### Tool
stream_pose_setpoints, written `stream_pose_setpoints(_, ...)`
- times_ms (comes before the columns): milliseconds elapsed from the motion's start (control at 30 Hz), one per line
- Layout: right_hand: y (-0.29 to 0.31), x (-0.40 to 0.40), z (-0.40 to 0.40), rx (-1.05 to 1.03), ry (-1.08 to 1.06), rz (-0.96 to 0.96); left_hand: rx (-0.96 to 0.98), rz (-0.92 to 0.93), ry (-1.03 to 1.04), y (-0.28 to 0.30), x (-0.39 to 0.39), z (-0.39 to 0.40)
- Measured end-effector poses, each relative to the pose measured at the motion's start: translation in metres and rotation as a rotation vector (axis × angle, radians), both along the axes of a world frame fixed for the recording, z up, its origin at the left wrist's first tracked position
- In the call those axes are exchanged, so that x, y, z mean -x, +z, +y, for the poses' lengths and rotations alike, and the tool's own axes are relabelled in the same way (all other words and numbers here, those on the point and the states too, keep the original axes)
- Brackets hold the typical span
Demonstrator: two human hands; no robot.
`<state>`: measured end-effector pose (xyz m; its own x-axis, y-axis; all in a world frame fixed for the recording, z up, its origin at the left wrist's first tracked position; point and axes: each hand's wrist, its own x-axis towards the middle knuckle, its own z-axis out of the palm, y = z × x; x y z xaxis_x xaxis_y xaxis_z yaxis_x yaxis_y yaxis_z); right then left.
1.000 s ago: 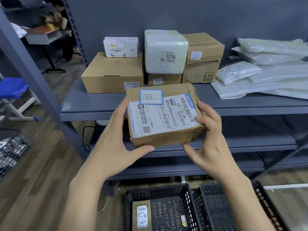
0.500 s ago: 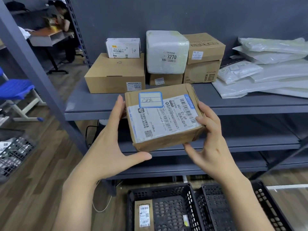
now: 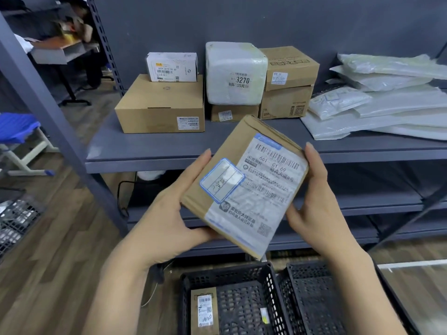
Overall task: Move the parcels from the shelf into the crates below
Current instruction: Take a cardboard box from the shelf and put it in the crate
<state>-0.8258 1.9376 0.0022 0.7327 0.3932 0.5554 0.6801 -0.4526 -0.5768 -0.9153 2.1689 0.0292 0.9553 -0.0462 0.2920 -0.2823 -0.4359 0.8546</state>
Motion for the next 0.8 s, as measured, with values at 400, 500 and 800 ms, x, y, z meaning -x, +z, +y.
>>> stream_pose_setpoints(400, 0.017, 0.015, 0.013, -0.182, 0.155, 0.267, -0.209, -0.218, 0.247, -0.008, 0.000, -0.003)
stream_pose_setpoints(500, 0.032, 0.022, 0.012, -0.034, 0.300, 0.310, -0.348, -0.291, 0.324, -0.008, -0.002, -0.004)
stream_pose_setpoints(800, 0.037, 0.029, 0.010, 0.095, 0.238, 0.302, -0.350, -0.344, 0.287, -0.012, 0.000, -0.010)
